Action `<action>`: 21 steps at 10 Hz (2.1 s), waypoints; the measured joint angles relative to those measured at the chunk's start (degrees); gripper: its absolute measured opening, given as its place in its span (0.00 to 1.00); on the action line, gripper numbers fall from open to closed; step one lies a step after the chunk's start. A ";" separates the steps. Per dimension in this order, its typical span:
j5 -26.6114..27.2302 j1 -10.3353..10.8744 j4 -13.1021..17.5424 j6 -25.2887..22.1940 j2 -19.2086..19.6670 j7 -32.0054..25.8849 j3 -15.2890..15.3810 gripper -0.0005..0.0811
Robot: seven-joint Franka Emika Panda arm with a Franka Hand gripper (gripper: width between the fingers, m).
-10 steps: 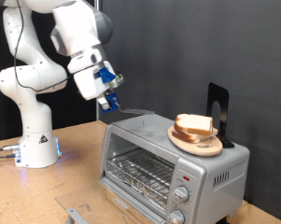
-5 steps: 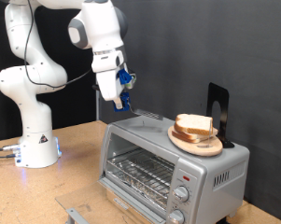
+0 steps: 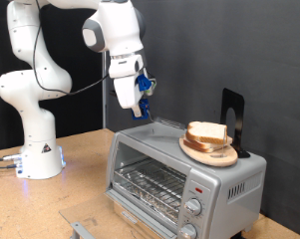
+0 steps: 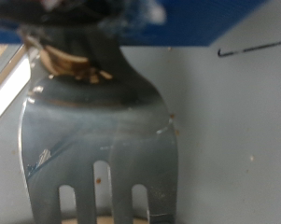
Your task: Make a piece of toast with the oven
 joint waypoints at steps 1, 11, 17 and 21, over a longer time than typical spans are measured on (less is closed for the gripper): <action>0.00 0.00 0.57 0.01 0.37 0.53 0.16 0.50; 1.32 -0.20 3.52 1.64 2.72 1.41 -1.31 0.50; 0.29 -0.22 6.68 1.08 6.54 5.56 -1.24 0.50; -2.71 -0.22 9.37 2.00 10.08 8.97 -1.03 0.50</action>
